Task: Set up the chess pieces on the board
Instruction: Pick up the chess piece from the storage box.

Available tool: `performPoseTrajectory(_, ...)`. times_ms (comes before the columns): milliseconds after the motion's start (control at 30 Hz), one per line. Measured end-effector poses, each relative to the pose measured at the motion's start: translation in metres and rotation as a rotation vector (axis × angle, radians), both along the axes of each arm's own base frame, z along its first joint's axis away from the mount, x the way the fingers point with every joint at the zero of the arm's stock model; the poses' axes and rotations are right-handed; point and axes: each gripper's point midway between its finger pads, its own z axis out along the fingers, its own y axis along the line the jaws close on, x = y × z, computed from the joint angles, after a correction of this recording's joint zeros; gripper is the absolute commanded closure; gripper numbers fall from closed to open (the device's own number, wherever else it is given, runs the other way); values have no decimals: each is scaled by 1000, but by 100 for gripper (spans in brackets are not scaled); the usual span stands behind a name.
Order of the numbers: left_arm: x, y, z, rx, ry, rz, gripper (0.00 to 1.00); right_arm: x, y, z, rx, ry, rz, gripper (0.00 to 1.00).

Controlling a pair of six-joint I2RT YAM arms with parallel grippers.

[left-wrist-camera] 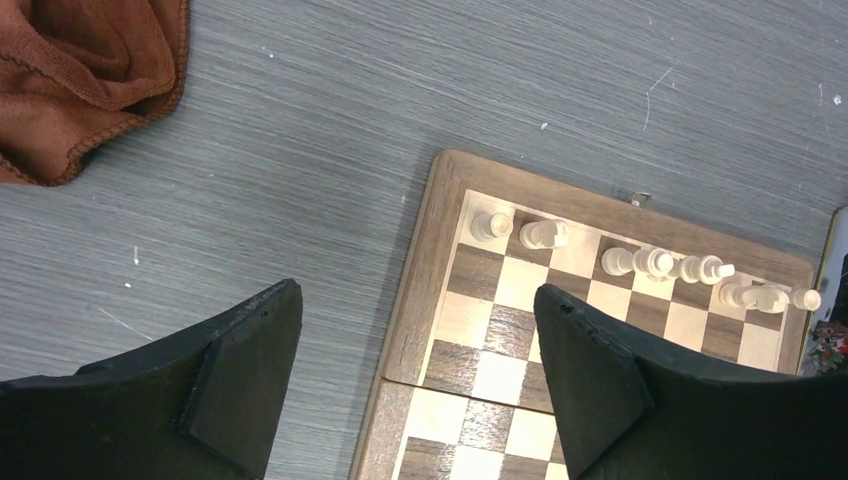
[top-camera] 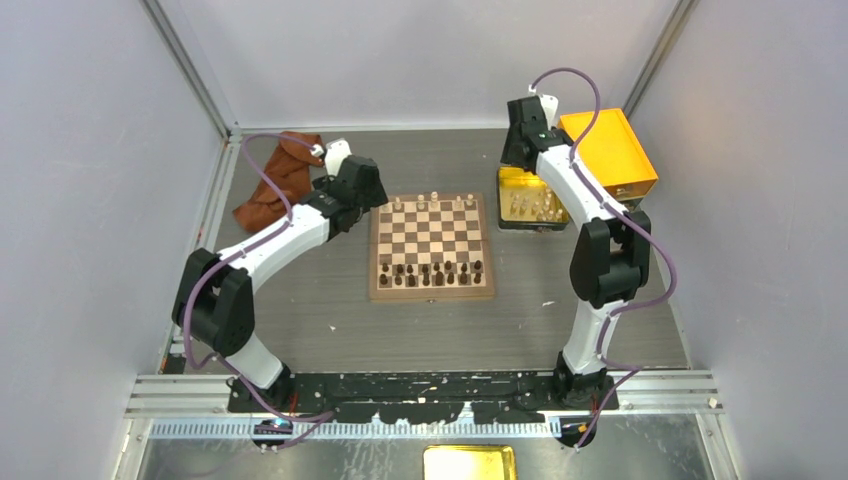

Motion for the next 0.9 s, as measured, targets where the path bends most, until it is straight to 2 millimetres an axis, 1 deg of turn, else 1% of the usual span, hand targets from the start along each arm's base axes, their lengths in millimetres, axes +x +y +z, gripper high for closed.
performPoseTrajectory(67,0,0,0,1,1,-1,16,-2,-6,-6,5,11,-21,49)
performPoseTrajectory(133,0,0,-1,2,2,-1,18,-4,-11,-12,10,24,-37,57)
performPoseTrajectory(167,0,0,-1,2,3,-1,18,-5,-14,-15,12,31,-45,58)
performPoseTrajectory(567,0,0,-1,2,3,-2,20,-14,-32,-39,42,81,-107,58)
performPoseTrajectory(767,0,-1,-1,0,3,-4,21,-18,-35,-55,48,115,-121,59)
performPoseTrajectory(900,0,-1,-1,0,3,-4,21,-22,-37,-67,56,142,-129,62)
